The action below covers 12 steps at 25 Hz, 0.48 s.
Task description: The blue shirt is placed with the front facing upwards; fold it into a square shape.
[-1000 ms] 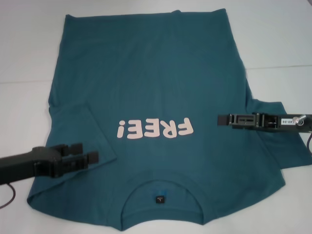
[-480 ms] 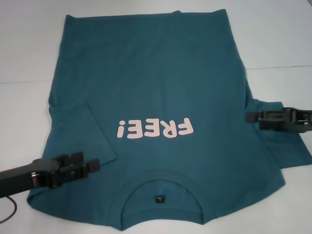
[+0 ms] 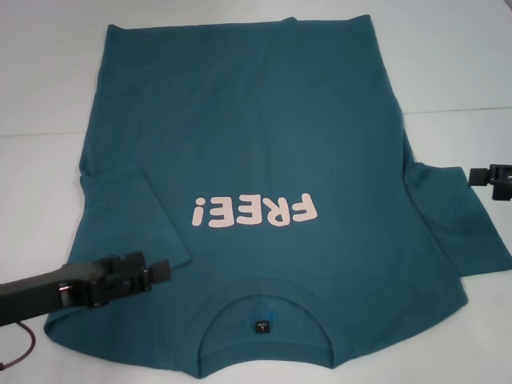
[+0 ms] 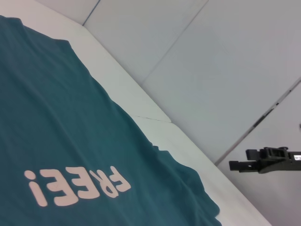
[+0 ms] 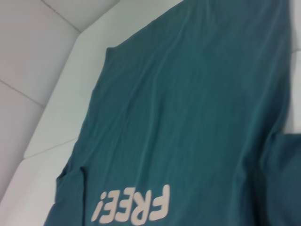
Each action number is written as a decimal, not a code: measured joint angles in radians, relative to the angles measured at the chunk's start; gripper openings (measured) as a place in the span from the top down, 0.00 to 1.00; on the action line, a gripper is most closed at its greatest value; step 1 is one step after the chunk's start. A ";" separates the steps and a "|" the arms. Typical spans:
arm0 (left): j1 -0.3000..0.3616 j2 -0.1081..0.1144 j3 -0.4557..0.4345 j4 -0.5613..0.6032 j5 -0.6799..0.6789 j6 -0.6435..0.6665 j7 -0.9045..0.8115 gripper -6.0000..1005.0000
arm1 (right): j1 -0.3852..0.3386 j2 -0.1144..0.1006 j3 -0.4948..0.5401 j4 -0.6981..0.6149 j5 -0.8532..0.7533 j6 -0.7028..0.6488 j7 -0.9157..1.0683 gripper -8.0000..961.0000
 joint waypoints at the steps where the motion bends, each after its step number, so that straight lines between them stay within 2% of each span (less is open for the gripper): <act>1: -0.001 0.000 0.002 0.000 0.000 0.002 -0.001 0.14 | -0.001 -0.001 -0.001 -0.004 0.000 0.005 -0.003 0.07; 4: -0.004 -0.001 0.007 0.000 0.000 0.003 -0.006 0.14 | 0.002 -0.005 -0.005 -0.009 -0.004 0.016 -0.005 0.07; 12: -0.005 -0.001 0.003 0.000 -0.001 0.001 -0.021 0.14 | 0.026 -0.044 0.000 -0.052 -0.115 0.047 0.170 0.07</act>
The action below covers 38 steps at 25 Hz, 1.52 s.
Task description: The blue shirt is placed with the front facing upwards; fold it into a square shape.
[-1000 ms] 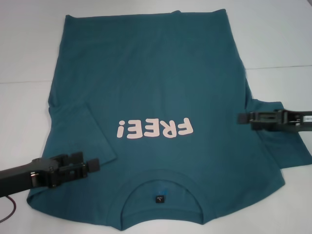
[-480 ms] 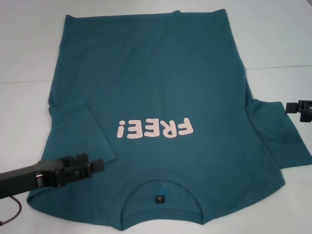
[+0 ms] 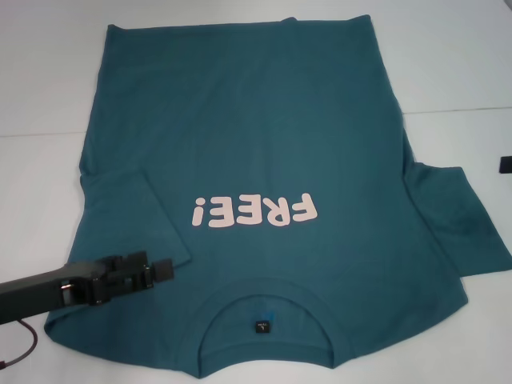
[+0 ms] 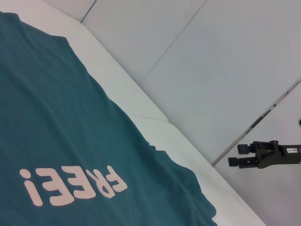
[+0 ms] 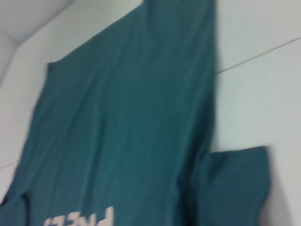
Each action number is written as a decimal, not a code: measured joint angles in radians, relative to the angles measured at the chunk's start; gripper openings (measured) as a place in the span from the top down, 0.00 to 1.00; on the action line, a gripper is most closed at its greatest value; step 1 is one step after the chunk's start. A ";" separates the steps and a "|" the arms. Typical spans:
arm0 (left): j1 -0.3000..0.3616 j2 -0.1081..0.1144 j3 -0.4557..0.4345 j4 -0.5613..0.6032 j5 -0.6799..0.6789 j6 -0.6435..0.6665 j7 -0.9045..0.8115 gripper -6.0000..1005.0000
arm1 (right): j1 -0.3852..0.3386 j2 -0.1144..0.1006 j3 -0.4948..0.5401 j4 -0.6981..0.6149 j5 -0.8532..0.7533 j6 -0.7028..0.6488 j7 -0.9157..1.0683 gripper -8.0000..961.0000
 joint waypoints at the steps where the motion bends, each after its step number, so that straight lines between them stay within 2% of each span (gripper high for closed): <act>1: 0.000 0.000 0.000 0.000 -0.002 -0.002 0.000 0.14 | 0.003 -0.001 -0.002 -0.014 -0.018 0.007 0.027 0.07; 6: -0.004 0.001 0.001 0.000 -0.006 -0.008 -0.001 0.14 | 0.027 0.003 -0.004 -0.030 -0.108 0.052 0.091 0.07; 12: -0.007 -0.001 -0.002 0.000 -0.007 -0.012 -0.002 0.14 | 0.060 0.045 -0.017 0.006 -0.174 0.150 0.090 0.08; 18: -0.005 -0.001 -0.003 -0.020 -0.009 -0.023 -0.003 0.14 | 0.101 0.062 -0.032 0.112 -0.220 0.257 0.085 0.08; 26: -0.006 0.000 -0.004 -0.026 -0.009 -0.033 -0.003 0.14 | 0.116 0.098 -0.051 0.129 -0.224 0.325 0.083 0.09; 32: -0.006 0.001 -0.004 -0.028 -0.009 -0.035 -0.003 0.14 | 0.131 0.103 -0.071 0.160 -0.226 0.374 0.084 0.10; 38: -0.007 0.001 -0.004 -0.028 -0.009 -0.037 -0.003 0.14 | 0.142 0.119 -0.091 0.163 -0.226 0.401 0.088 0.10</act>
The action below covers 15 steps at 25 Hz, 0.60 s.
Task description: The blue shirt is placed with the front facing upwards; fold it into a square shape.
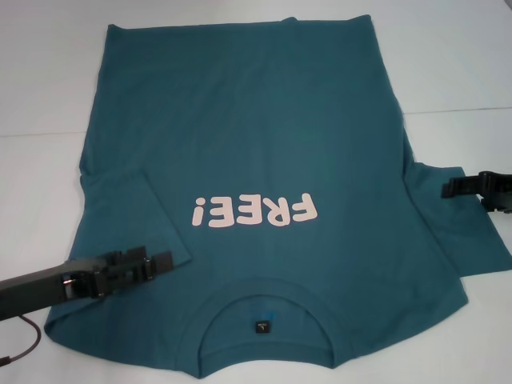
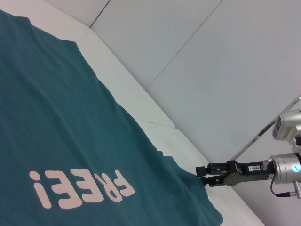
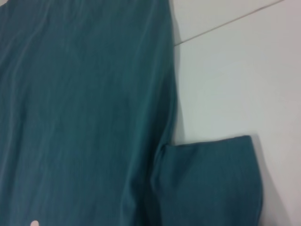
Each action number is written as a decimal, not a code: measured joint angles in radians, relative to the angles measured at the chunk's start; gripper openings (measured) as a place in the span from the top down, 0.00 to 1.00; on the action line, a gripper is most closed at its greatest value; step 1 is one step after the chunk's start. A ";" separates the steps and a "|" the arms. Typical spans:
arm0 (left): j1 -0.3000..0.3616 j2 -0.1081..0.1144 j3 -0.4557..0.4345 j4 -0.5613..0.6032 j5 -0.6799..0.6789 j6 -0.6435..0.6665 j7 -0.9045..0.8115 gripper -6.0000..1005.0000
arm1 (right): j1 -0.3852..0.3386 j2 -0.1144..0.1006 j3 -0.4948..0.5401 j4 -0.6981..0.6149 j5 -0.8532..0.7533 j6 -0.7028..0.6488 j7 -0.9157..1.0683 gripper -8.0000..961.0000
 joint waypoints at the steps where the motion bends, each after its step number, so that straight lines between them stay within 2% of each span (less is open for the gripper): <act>1: 0.000 0.000 0.000 0.000 0.000 -0.002 0.000 0.14 | 0.002 0.002 0.000 0.000 0.000 0.001 -0.001 0.10; 15: 0.002 0.000 0.000 0.000 0.000 -0.008 0.000 0.14 | 0.015 0.008 -0.014 0.021 0.000 0.016 -0.003 0.11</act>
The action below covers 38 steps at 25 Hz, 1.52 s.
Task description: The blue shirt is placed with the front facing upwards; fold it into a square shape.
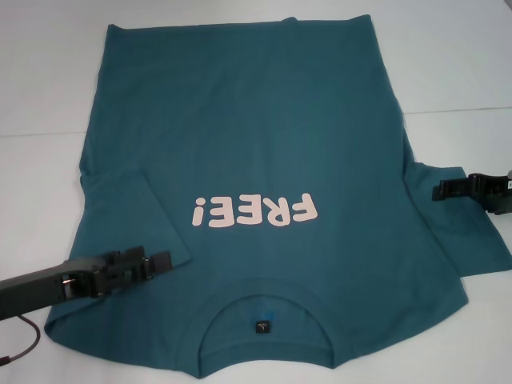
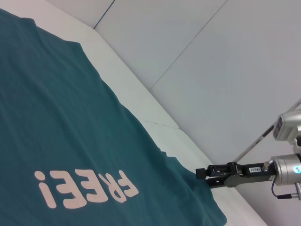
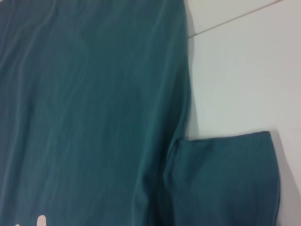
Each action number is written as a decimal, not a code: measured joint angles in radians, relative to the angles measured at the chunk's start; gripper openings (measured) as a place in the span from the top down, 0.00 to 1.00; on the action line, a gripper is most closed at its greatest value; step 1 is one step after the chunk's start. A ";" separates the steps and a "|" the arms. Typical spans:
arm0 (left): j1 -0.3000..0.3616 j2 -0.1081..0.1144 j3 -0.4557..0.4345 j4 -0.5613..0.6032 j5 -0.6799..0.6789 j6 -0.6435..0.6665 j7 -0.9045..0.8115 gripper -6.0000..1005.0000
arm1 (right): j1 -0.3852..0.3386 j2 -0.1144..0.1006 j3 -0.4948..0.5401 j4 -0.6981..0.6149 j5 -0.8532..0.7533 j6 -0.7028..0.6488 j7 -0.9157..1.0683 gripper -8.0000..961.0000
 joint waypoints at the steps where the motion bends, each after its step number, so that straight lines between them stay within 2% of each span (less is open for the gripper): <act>1: 0.000 0.000 0.000 0.000 0.000 0.000 0.000 0.14 | 0.000 0.000 0.000 0.000 0.001 0.000 0.000 0.12; 15: 0.000 0.000 0.000 0.000 0.000 0.000 0.000 0.14 | -0.003 0.000 -0.005 -0.009 0.019 -0.013 0.008 0.13; 26: 0.003 -0.002 -0.002 0.000 0.000 0.000 0.000 0.14 | -0.002 -0.009 -0.009 0.001 0.014 -0.013 0.011 0.64; 29: 0.003 -0.002 -0.003 0.000 0.000 0.000 0.000 0.14 | -0.006 -0.009 -0.008 -0.002 0.013 -0.019 0.012 0.88; 34: 0.001 -0.002 -0.003 0.000 0.000 0.001 -0.002 0.14 | -0.011 -0.021 -0.002 -0.022 0.015 -0.069 0.012 0.98; 38: 0.002 -0.002 -0.005 0.000 0.000 0.002 -0.004 0.14 | -0.014 -0.034 0.000 -0.052 0.017 -0.108 0.022 0.98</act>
